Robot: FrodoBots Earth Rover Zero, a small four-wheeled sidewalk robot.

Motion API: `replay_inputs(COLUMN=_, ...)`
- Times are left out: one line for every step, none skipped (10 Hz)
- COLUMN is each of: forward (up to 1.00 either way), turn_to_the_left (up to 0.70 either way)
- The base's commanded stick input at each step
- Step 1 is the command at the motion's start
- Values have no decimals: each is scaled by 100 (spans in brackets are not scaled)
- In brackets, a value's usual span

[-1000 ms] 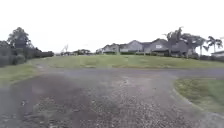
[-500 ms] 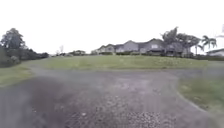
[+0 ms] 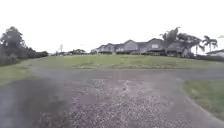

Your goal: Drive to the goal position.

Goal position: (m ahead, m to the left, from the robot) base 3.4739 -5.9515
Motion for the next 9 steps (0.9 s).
replay_inputs(forward=70, turn_to_the_left=-35)
replay_inputs(forward=70, turn_to_the_left=-35)
replay_inputs(forward=70, turn_to_the_left=-35)
replay_inputs(forward=70, turn_to_the_left=-35)
replay_inputs(forward=70, turn_to_the_left=-35)
replay_inputs(forward=70, turn_to_the_left=-35)
replay_inputs(forward=70, turn_to_the_left=-35)
replay_inputs(forward=70, turn_to_the_left=-35)
replay_inputs(forward=70, turn_to_the_left=-35)
